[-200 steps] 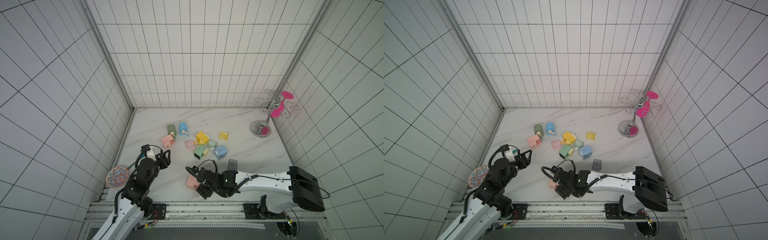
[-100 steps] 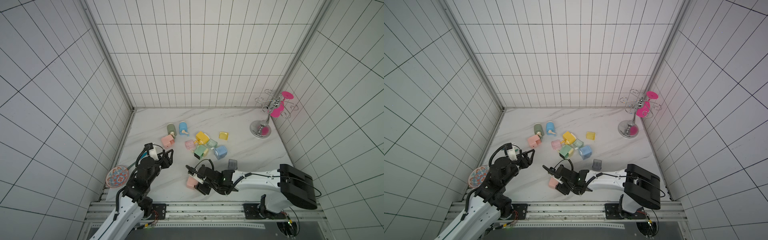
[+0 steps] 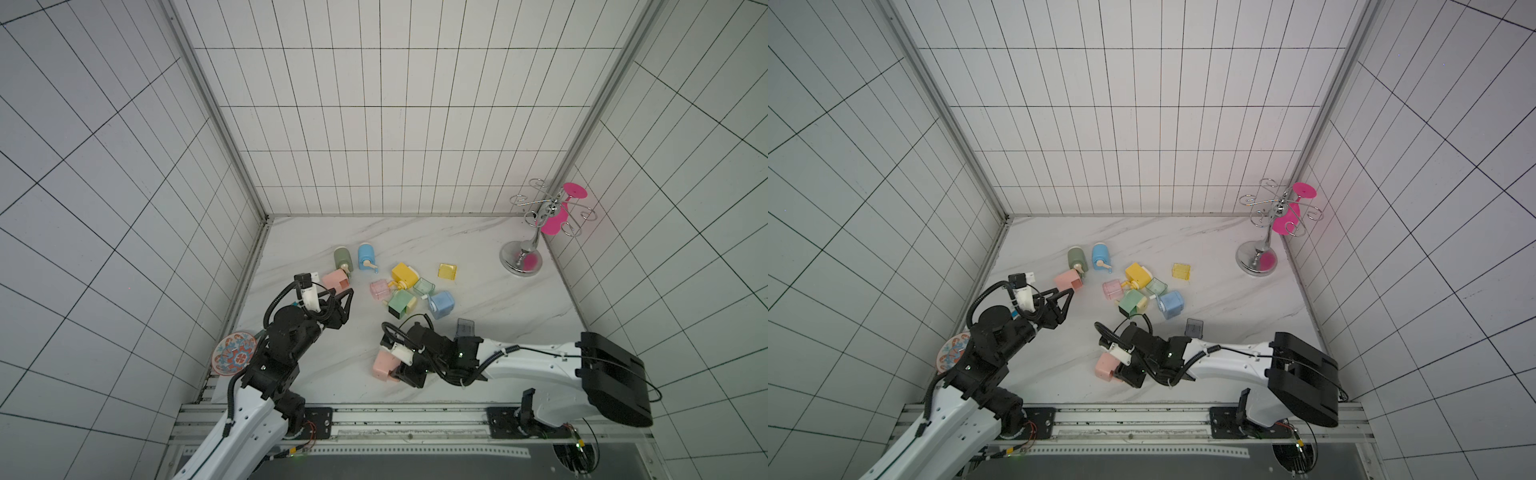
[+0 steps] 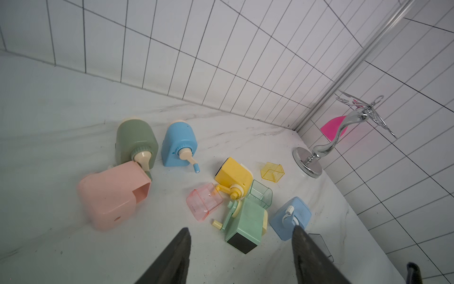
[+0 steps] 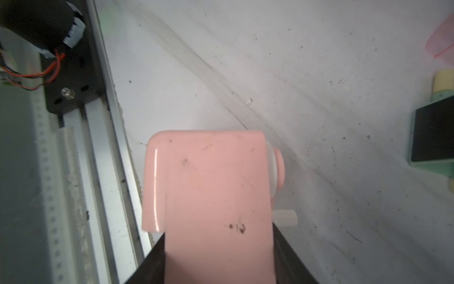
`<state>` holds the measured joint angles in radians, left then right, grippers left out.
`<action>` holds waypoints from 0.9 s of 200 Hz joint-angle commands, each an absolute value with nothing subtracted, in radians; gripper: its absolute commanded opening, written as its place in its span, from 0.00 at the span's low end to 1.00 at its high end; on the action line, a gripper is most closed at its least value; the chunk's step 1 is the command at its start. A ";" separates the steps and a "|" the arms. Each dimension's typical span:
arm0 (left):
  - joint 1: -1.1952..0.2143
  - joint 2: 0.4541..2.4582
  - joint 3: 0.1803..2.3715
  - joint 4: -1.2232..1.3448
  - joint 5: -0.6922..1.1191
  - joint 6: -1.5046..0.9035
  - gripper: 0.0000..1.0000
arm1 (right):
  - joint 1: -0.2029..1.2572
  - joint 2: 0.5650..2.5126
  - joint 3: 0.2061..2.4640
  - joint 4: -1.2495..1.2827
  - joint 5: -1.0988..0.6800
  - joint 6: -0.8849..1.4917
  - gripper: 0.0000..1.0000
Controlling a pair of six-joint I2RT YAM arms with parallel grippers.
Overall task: Put the tray back into the pencil sharpener
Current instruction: Pick up the pencil sharpener from the center of the board.
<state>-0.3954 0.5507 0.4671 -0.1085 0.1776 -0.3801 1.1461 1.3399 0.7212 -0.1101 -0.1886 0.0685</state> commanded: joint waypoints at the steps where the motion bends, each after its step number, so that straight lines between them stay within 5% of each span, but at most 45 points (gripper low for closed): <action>1: -0.394 0.558 0.591 -0.086 0.414 -0.013 0.67 | 1.041 1.189 0.717 -0.186 -0.411 0.152 0.00; 31: -0.400 0.593 0.757 -0.371 0.744 0.507 0.73 | 0.839 1.094 0.740 -0.267 -0.807 0.277 0.00; 56: -0.487 0.581 0.751 -0.468 0.795 0.774 0.86 | 0.745 1.073 0.759 -0.283 -1.013 0.333 0.00; 104: -0.791 0.710 0.756 -0.515 0.624 0.894 0.98 | 0.738 1.082 0.797 -0.300 -1.218 0.261 0.00; 180: -0.839 0.763 0.679 -0.414 0.804 0.804 0.93 | 0.781 1.111 0.777 -0.031 -1.281 0.413 0.00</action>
<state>-0.8158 0.7555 0.7048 -0.4538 0.7460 0.8124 0.7597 1.1011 0.7589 -0.2260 -1.2072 0.3241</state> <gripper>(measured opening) 0.965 0.515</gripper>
